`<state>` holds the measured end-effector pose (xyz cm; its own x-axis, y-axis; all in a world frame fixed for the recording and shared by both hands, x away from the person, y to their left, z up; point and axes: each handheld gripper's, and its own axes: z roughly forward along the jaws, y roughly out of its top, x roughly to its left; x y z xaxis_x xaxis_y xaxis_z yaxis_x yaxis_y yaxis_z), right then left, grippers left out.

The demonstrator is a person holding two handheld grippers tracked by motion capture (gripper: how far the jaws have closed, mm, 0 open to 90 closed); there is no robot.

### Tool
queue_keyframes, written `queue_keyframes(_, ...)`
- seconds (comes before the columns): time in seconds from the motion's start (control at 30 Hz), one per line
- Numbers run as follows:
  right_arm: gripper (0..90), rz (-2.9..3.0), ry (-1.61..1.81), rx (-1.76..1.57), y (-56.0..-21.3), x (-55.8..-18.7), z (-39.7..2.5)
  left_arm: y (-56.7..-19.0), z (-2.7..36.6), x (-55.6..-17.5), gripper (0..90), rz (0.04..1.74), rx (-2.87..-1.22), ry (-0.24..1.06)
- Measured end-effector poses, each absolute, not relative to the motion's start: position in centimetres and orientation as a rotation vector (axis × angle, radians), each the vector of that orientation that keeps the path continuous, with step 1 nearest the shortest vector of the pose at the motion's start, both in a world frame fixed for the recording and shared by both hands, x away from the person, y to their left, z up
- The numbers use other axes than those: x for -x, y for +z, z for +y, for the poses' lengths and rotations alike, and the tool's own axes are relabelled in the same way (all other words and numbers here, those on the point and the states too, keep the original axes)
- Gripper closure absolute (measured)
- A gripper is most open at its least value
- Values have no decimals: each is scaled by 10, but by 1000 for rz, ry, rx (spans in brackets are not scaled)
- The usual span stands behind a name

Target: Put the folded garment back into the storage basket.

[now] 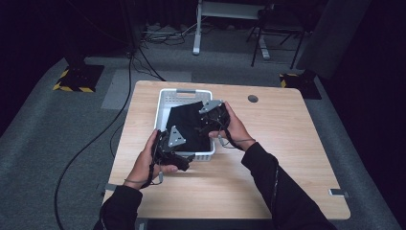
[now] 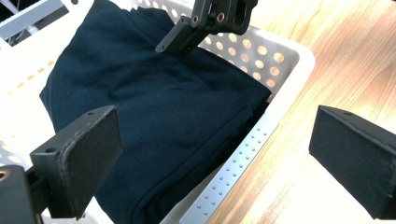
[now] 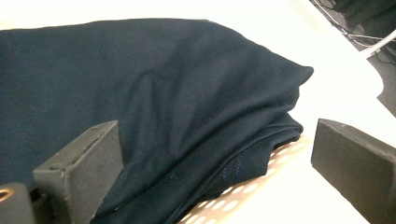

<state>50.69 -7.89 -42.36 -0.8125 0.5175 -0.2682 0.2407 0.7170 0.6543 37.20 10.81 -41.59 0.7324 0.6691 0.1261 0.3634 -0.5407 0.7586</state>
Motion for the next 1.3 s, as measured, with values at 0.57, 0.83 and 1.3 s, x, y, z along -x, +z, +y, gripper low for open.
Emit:
queue_keyframes(0.57, 28, 2475, 841, -490, -404, -489, -83, -408, 96, -356, 30, 758, -2211, 692)
queue_keyframes(0.83, 31, 2482, 824, -431, -396, -478, -85, -405, 89, -347, 24, 743, -2175, 774)
queue_keyframes(1.3, 29, 2476, 835, -344, -386, -457, -95, -403, 85, -324, 25, 711, -2130, 786)
